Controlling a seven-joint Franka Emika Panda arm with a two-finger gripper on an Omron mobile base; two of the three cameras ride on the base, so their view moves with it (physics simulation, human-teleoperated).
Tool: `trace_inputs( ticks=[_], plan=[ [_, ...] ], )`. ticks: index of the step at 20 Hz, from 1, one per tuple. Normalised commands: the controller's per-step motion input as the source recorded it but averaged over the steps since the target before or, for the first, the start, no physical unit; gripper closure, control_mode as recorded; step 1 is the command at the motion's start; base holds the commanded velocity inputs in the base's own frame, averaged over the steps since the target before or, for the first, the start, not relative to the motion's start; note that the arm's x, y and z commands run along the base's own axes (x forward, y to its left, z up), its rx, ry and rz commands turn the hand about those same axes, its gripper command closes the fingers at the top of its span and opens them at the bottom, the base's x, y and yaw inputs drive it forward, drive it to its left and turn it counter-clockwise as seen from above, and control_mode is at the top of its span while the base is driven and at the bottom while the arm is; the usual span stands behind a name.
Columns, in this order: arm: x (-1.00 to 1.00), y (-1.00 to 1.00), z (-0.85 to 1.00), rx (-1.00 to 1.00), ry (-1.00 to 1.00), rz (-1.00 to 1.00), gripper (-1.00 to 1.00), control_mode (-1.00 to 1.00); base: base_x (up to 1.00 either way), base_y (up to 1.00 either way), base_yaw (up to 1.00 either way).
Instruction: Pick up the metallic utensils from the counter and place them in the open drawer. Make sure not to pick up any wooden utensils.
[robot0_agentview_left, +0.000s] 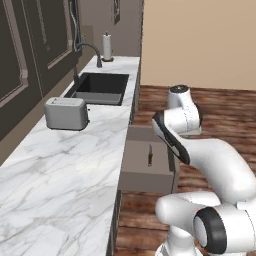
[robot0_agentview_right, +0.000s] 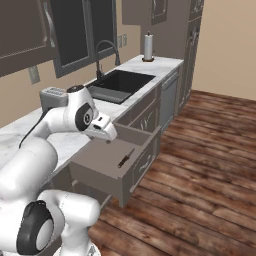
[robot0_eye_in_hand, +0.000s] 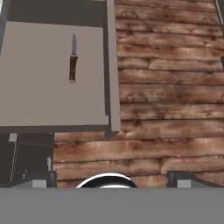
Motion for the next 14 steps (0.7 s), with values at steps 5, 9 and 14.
trace_inputs(
  ticks=[5,9,14],
  plan=[
    [-0.56,0.00,-0.24,0.20,-0.24,0.01,-1.00,-1.00,0.00,0.00,0.00],
    [-0.14,-0.08,0.00,0.17,-0.13,0.00,-1.00,-1.00,0.00,0.00,0.00],
    [0.00,0.00,0.00,0.00,0.00,0.00,-1.00,-1.00,0.00,0.00,0.00]
  ],
)
